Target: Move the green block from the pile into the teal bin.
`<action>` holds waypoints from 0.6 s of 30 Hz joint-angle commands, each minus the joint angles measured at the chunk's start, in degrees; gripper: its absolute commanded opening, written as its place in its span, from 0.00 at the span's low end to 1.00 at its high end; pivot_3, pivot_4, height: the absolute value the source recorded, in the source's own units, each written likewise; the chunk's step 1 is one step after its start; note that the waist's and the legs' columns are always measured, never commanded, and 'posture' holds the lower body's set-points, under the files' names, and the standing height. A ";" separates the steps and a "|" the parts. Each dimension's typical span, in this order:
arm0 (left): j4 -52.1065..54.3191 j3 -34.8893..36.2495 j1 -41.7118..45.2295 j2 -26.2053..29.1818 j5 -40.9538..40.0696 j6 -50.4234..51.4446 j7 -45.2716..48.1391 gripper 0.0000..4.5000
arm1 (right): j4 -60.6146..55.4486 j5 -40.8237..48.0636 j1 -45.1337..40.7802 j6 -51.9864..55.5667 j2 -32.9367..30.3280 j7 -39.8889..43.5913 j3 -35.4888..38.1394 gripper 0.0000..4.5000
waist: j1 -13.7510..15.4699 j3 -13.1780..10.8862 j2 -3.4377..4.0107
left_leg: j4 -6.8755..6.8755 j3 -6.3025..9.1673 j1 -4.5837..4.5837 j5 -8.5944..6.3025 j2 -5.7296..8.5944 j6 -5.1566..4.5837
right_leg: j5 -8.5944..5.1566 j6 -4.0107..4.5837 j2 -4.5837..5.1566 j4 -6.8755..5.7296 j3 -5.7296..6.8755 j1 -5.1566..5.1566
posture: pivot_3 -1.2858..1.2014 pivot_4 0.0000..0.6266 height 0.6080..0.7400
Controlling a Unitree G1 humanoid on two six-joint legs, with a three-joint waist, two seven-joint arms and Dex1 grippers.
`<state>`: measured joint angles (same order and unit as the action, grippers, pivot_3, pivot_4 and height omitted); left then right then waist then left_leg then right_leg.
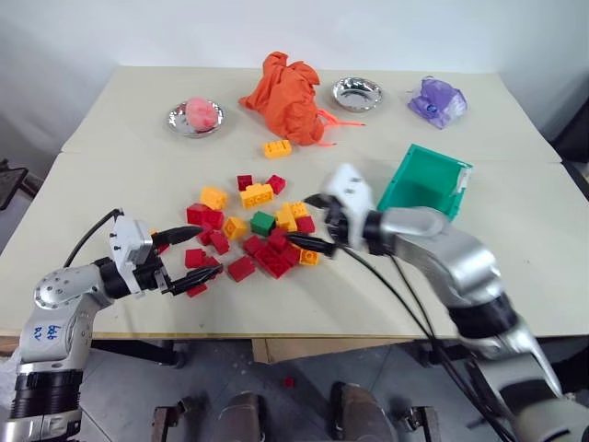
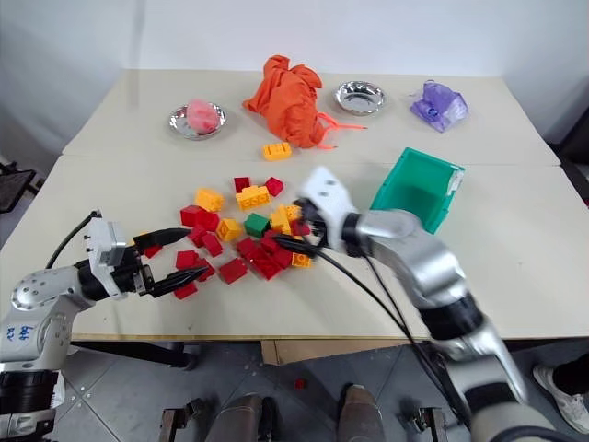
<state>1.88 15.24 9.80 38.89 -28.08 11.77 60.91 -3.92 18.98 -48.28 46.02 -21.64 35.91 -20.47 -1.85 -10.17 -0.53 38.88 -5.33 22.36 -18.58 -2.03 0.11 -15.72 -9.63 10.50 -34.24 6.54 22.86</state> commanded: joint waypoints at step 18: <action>2.07 6.64 -9.82 0.56 -0.93 -6.24 -2.71 1.00 | 38.20 -14.65 -17.48 -8.68 18.76 0.97 -2.52 0.72 | -1.09 0.01 -0.01 | -0.05 -0.37 0.14 -0.11 -0.12 0.14 | -0.01 0.08 0.03 -0.29 0.22 0.54 | 0.52 0.24 1.00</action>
<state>1.84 20.36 0.13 39.00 -27.88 6.32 58.32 34.22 4.56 -64.65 38.22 -3.63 35.97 -24.19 -2.95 -10.16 -0.54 38.80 -5.71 22.49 -18.69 -2.16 0.25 -15.73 -9.54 10.53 -34.53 6.76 23.41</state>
